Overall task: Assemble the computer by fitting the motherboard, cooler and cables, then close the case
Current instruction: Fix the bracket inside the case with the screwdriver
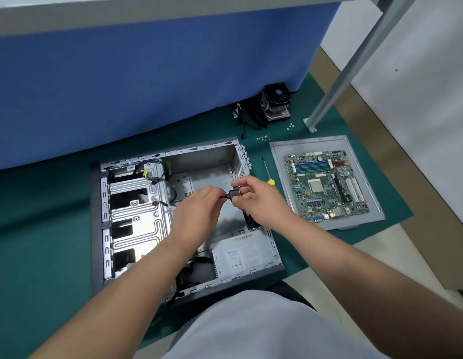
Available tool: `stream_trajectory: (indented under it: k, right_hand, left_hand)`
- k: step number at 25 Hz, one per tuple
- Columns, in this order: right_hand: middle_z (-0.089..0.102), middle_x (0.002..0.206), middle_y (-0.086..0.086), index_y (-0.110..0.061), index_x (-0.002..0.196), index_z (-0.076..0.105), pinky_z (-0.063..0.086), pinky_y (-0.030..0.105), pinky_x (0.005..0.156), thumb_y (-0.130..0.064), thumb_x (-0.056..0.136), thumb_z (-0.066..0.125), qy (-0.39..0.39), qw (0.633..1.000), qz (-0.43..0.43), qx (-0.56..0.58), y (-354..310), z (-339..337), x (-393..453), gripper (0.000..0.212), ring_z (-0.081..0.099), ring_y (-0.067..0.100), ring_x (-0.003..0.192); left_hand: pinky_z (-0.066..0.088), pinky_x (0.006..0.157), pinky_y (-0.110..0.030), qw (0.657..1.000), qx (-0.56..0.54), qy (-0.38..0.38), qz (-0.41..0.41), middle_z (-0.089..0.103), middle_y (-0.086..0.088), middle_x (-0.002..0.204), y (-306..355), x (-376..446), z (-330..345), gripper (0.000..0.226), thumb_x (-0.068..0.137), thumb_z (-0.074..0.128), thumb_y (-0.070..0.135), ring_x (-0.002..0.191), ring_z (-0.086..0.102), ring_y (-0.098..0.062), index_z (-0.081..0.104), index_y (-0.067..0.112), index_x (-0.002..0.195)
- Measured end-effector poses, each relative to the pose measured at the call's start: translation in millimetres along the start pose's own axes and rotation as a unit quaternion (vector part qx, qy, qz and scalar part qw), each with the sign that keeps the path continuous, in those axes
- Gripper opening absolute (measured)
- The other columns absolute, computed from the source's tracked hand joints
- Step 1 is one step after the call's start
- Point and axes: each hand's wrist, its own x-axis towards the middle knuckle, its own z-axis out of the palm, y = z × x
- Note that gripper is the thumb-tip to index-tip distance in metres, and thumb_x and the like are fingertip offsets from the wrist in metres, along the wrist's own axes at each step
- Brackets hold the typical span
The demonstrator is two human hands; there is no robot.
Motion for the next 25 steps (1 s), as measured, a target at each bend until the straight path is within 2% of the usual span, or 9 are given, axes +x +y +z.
stream_trajectory:
  k: [3,5,8,10,11,14,17,20,25]
  right_hand:
    - [0.067,0.094,-0.017,-0.032,0.115,0.069,0.050,0.014,0.078,-0.020,0.091,0.072,-0.012,0.999,0.005,-0.032,-1.0,2.5,-0.2,0.027,0.065,-0.007,0.075]
    - [0.065,0.100,-0.020,-0.026,0.122,0.071,0.047,0.007,0.081,-0.019,0.093,0.069,-0.010,0.997,-0.024,-0.075,-0.3,-2.0,2.3,0.030,0.061,-0.016,0.078]
    - [0.064,0.108,-0.021,-0.028,0.120,0.071,0.040,-0.003,0.077,-0.020,0.097,0.063,0.070,0.995,-0.042,-0.065,8.3,-26.1,9.6,0.026,0.059,-0.019,0.086]
    - [0.066,0.103,-0.023,-0.032,0.116,0.070,0.045,0.004,0.078,-0.024,0.099,0.060,0.096,0.995,0.033,-0.016,26.9,-40.6,14.9,0.022,0.061,-0.012,0.086]
    - [0.069,0.105,-0.018,-0.030,0.117,0.069,0.051,0.016,0.085,-0.026,0.100,0.058,0.085,0.993,0.084,-0.007,39.8,-43.6,17.2,0.021,0.063,-0.005,0.091]
    - [0.072,0.113,0.002,-0.019,0.121,0.068,0.054,0.043,0.102,-0.024,0.103,0.055,-0.005,0.971,0.237,0.040,79.8,-35.1,20.1,0.023,0.067,0.019,0.100]
    - [0.068,0.124,0.003,-0.016,0.126,0.066,0.054,0.041,0.103,-0.021,0.105,0.053,-0.072,0.946,0.301,0.101,103.5,-21.9,16.2,0.025,0.066,0.020,0.108]
    - [0.066,0.113,-0.006,-0.016,0.137,0.061,0.045,0.043,0.112,-0.021,0.106,0.051,-0.090,0.939,0.305,0.132,115.1,-13.9,16.8,0.033,0.059,0.018,0.114]
    - [0.062,0.140,0.002,-0.016,0.142,0.059,0.040,0.043,0.117,-0.024,0.106,0.052,-0.093,0.933,0.304,0.166,132.0,-5.3,25.0,0.038,0.056,0.020,0.130]
  left_hand:
    - [0.056,0.071,-0.038,0.999,-0.004,-0.044,-0.024,0.074,0.009,0.104,0.9,-5.6,8.3,0.032,0.102,0.056,0.043,0.098,0.069,-0.019,0.063,0.028,0.130]
    - [0.054,0.067,-0.034,0.996,-0.009,-0.069,-0.057,0.075,0.012,0.101,-1.6,-5.8,12.4,0.032,0.101,0.056,0.049,0.094,0.069,-0.017,0.064,0.033,0.128]
    - [0.047,0.064,-0.028,0.979,-0.048,-0.129,-0.151,0.074,0.015,0.099,-7.3,-3.1,21.2,0.026,0.097,0.064,0.049,0.086,0.067,-0.012,0.066,0.038,0.121]
    - [0.052,0.068,-0.029,0.953,-0.073,-0.203,-0.214,0.073,0.016,0.098,-9.1,3.0,30.1,0.018,0.095,0.068,0.046,0.085,0.066,-0.012,0.067,0.039,0.112]
    - [0.053,0.071,-0.030,0.937,-0.090,-0.231,-0.245,0.072,0.014,0.097,-9.6,7.5,35.8,0.011,0.095,0.069,0.044,0.084,0.065,-0.012,0.067,0.040,0.105]
    - [0.047,0.067,-0.025,0.900,-0.113,-0.286,-0.307,0.070,0.008,0.091,-11.3,21.7,57.8,0.009,0.092,0.073,0.035,0.081,0.062,-0.013,0.065,0.035,0.087]
    - [0.043,0.057,-0.018,0.841,-0.187,-0.315,-0.399,0.070,0.007,0.074,-10.8,29.5,77.8,0.014,0.089,0.077,0.021,0.066,0.061,-0.010,0.069,0.025,0.079]
    - [0.047,0.053,-0.021,0.774,-0.277,-0.319,-0.471,0.072,0.001,0.068,-9.4,34.2,89.1,0.014,0.090,0.074,0.004,0.055,0.063,-0.010,0.071,0.017,0.083]
    - [0.031,0.038,-0.016,0.766,-0.299,-0.357,-0.443,0.067,0.004,0.057,-8.1,37.3,104.5,0.025,0.095,0.065,0.003,0.039,0.043,-0.005,0.072,0.018,0.077]
